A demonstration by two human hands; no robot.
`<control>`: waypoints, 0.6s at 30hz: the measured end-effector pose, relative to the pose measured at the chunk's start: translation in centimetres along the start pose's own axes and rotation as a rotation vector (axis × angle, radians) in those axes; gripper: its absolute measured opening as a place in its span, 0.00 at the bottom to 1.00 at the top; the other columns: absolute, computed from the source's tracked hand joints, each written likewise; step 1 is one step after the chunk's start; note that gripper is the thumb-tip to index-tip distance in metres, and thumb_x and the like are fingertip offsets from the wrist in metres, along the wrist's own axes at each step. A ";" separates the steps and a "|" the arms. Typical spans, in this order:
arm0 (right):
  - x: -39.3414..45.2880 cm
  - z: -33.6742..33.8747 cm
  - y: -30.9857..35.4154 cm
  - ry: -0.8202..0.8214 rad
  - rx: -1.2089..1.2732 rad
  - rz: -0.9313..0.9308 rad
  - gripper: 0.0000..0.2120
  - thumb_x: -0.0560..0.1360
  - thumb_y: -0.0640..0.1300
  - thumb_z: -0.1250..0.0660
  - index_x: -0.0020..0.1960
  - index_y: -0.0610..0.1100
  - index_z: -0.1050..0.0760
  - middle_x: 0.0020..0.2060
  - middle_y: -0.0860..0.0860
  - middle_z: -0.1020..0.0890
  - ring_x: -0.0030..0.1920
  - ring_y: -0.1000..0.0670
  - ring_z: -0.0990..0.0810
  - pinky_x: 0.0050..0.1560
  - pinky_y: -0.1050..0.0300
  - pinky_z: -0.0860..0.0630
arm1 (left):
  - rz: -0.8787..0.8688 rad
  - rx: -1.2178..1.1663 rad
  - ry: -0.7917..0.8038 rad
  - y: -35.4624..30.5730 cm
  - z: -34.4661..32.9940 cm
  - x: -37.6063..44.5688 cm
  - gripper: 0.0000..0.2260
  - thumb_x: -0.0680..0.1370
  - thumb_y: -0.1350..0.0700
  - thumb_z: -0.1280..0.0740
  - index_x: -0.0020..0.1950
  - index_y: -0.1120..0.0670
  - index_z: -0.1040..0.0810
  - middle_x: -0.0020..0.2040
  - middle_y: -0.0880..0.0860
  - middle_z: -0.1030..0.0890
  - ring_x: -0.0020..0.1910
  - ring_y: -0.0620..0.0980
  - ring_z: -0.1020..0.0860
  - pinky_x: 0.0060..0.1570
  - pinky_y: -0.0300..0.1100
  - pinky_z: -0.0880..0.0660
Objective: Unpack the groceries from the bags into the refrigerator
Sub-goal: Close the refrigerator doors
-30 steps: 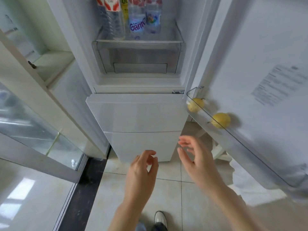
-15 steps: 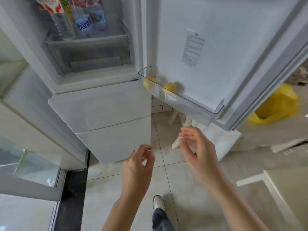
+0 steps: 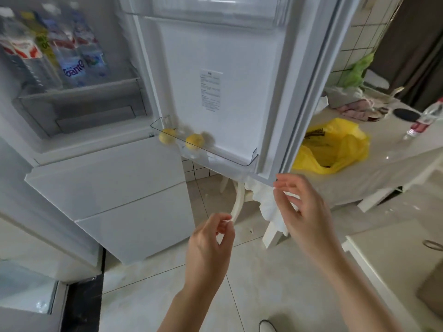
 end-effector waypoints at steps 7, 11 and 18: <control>5.8 4.7 -2.0 -0.017 0.005 0.075 0.09 0.78 0.42 0.35 0.58 0.44 0.25 0.51 0.53 0.19 0.55 0.56 0.21 0.56 0.50 0.21 | -0.054 0.028 -0.056 -4.4 -5.7 3.3 0.04 0.78 0.53 0.35 0.50 0.50 0.21 0.40 0.42 0.20 0.43 0.40 0.21 0.45 0.31 0.26; 10.3 7.2 -3.3 -0.033 -0.019 0.143 0.11 0.77 0.40 0.34 0.59 0.41 0.26 0.52 0.49 0.20 0.54 0.53 0.21 0.54 0.52 0.21 | -0.068 0.052 -0.147 -7.1 -8.4 6.0 0.03 0.78 0.55 0.33 0.50 0.51 0.20 0.42 0.44 0.19 0.43 0.39 0.22 0.44 0.30 0.27; 17.3 9.5 -4.7 -0.026 -0.009 0.201 0.20 0.77 0.46 0.34 0.66 0.41 0.33 0.59 0.49 0.24 0.58 0.49 0.23 0.56 0.48 0.23 | -0.045 0.047 -0.273 -11.0 -11.7 10.4 0.09 0.78 0.54 0.34 0.58 0.48 0.24 0.49 0.43 0.21 0.49 0.39 0.23 0.47 0.25 0.30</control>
Point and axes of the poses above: each hand's wrist, its own x-axis towards the middle knuckle, its own z-axis out of the back of the hand, y = z × x, the point moved 10 cm from there along x, towards the middle knuckle
